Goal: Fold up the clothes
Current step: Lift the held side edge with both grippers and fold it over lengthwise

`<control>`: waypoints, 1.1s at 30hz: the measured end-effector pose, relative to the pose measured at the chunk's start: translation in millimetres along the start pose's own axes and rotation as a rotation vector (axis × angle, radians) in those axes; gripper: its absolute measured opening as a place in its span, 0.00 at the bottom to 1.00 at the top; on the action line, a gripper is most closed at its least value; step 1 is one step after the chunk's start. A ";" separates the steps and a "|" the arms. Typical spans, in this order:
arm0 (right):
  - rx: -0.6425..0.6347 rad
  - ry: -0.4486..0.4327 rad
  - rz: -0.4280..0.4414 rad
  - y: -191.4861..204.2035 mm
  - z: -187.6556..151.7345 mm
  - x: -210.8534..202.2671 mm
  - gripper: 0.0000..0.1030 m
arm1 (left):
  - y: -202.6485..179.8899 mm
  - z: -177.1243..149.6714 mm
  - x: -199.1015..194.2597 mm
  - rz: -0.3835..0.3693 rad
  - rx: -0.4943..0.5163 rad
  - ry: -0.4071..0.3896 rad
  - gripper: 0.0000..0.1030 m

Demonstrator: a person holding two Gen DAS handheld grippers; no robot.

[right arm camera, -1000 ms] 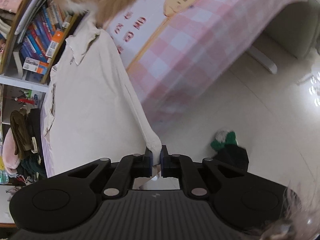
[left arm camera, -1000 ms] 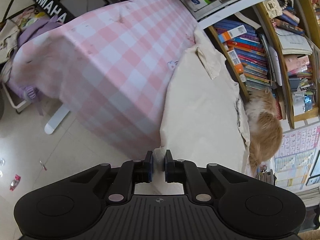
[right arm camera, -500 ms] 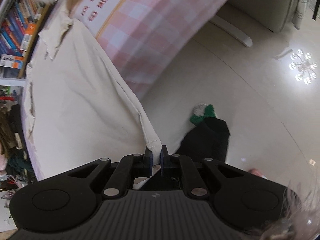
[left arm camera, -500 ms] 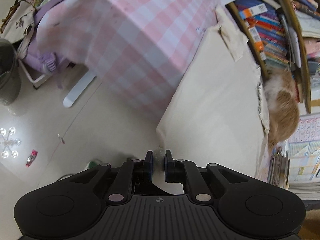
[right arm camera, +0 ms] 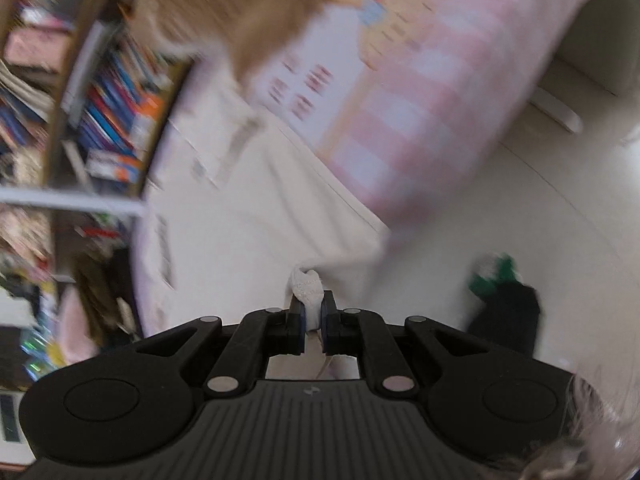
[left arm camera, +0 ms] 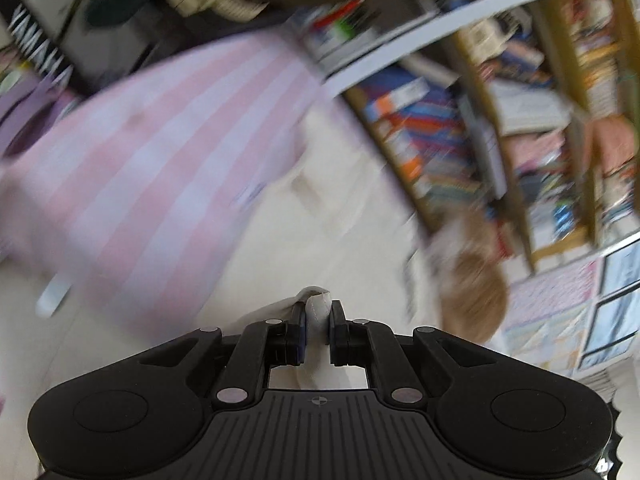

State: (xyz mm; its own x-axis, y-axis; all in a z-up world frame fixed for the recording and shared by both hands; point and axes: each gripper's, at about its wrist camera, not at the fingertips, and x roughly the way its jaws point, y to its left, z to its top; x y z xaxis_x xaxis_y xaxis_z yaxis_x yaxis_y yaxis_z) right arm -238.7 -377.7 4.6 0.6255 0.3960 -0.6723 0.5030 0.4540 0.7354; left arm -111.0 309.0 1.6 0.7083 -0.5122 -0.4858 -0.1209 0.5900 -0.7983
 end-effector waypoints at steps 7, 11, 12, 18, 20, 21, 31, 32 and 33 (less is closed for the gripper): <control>0.011 -0.192 0.166 48.8 46.2 40.5 0.07 | -37.9 44.8 59.3 -0.058 -0.024 -0.133 0.09; -0.028 -0.266 0.197 77.2 77.3 68.0 0.07 | -54.3 66.9 94.5 -0.042 -0.047 -0.180 0.09; -0.039 -0.276 0.203 84.4 85.3 76.1 0.07 | -57.8 71.7 102.5 -0.041 -0.048 -0.188 0.09; -0.047 -0.300 0.243 124.9 134.0 120.7 0.07 | -81.9 105.1 150.5 -0.015 -0.020 -0.239 0.09; -0.053 -0.303 0.255 136.4 148.3 136.0 0.07 | -86.6 115.3 167.4 0.007 -0.018 -0.247 0.09; -0.055 -0.303 0.258 140.8 154.9 143.7 0.07 | -87.4 119.6 174.7 0.018 -0.023 -0.252 0.09; -0.114 -0.269 0.183 177.4 237.7 214.4 0.07 | -67.5 154.0 242.9 0.167 -0.096 -0.271 0.09; -0.126 -0.262 0.161 179.6 243.6 221.4 0.07 | -64.9 156.2 250.1 0.188 -0.098 -0.265 0.09; -0.139 -0.254 0.138 181.8 248.9 228.8 0.07 | -62.1 157.8 255.4 0.204 -0.099 -0.260 0.09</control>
State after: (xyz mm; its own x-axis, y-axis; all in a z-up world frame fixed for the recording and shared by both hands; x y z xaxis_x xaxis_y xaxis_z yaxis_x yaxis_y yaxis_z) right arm 144.3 -403.2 5.6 0.8199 0.2574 -0.5114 0.3279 0.5212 0.7879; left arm 187.2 240.1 -16.8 0.8144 -0.2061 -0.5425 -0.3363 0.5943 -0.7306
